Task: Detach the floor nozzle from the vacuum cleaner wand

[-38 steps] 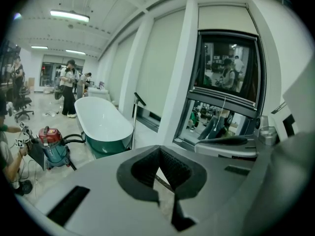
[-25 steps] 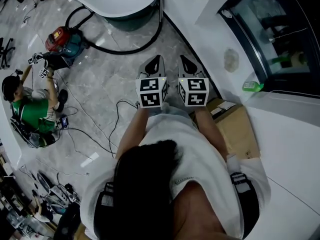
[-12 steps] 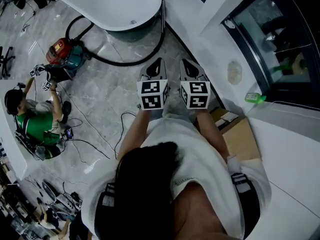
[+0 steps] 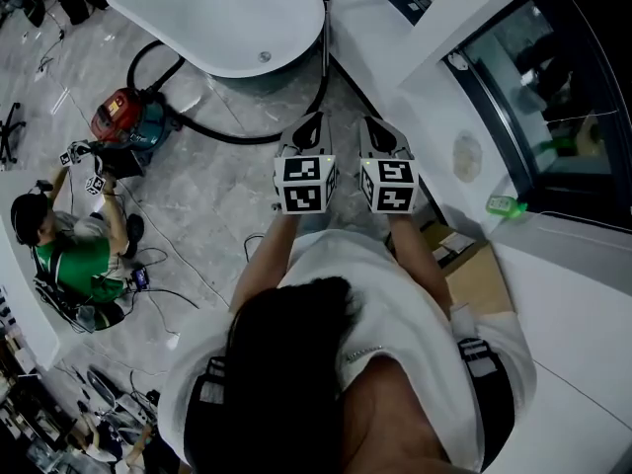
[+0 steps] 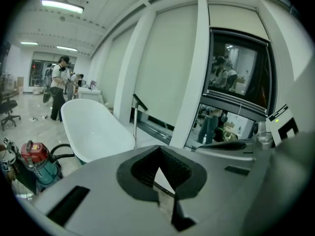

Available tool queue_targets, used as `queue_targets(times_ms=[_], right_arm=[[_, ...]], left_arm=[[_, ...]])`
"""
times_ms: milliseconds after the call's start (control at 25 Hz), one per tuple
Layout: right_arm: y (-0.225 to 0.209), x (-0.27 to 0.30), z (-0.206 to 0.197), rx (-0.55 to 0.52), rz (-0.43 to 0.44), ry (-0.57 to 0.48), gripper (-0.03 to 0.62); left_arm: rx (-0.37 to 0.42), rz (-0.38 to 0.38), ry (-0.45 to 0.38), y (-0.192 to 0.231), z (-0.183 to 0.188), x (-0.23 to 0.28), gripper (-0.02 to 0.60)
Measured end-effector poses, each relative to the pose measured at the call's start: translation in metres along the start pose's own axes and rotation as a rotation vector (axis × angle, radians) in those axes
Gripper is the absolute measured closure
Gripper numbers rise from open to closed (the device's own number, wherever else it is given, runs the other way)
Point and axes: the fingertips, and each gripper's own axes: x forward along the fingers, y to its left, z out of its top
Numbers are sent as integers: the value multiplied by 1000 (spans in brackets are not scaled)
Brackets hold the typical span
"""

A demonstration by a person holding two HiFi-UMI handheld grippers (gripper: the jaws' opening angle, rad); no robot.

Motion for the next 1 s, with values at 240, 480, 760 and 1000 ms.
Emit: queue_targets(times_ms=[240,480,760,1000], right_arm=[[5,22,14,8,-18,7,579],[13,37,25,13,-19,0,579],[18,49,36,48,-18,-13,579],[17,48,44,67,-37,-36,579]], left_arm=[[7,-19,-5,17,17,14,584],[9,-12,-11,37,25,20,584],[15,-11,-19,53,36,25,584],[9,-21,-29,57,39,22,584]])
